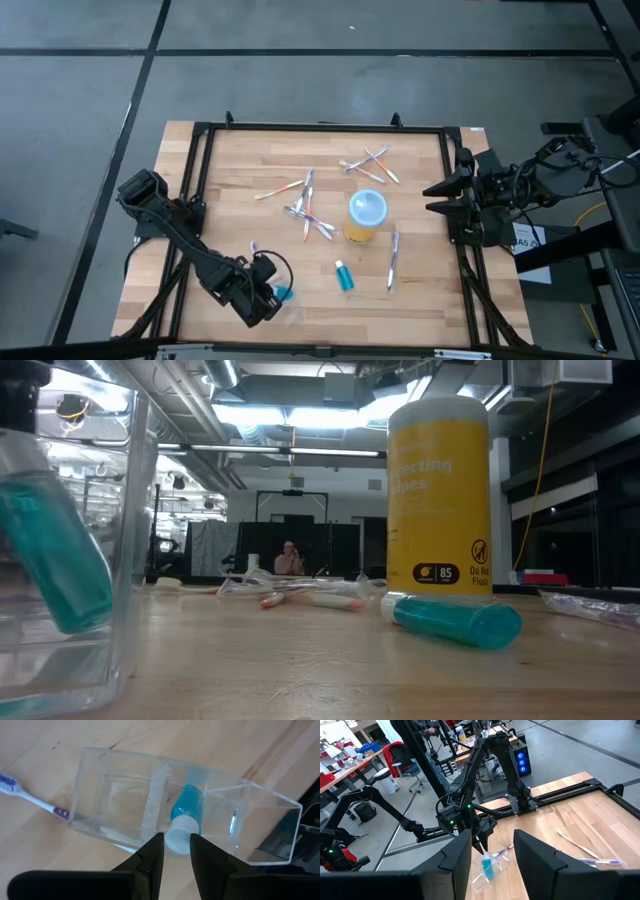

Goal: Pick & Place toothbrushing station
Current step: Put the top mouthwash bottle into the middle of the transparent organizer

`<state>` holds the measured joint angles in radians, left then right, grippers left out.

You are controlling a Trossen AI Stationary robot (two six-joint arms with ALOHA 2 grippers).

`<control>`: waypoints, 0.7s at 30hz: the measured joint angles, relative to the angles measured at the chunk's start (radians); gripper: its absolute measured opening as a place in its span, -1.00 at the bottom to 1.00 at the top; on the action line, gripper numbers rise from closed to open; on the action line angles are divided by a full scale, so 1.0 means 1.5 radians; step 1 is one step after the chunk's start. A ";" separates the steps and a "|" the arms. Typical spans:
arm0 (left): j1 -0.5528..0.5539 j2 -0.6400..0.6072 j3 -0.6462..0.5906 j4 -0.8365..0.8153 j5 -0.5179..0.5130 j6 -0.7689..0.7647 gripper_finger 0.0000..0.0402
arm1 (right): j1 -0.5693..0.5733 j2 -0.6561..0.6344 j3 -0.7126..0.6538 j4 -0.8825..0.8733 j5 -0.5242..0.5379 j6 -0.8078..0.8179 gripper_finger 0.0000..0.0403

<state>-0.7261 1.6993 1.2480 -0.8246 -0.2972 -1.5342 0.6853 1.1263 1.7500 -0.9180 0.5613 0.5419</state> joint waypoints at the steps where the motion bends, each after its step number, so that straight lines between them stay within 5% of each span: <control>1: 0.003 0.000 0.000 0.004 0.000 0.005 -0.55 | 0.000 0.000 0.000 0.000 0.000 0.000 -0.25; 21: 0.041 0.000 0.000 0.081 0.001 0.064 -0.53 | 0.000 0.000 0.000 0.004 0.000 -0.002 -0.25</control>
<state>-0.6639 1.6993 1.2480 -0.7033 -0.2964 -1.4386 0.6853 1.1263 1.7500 -0.9119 0.5613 0.5388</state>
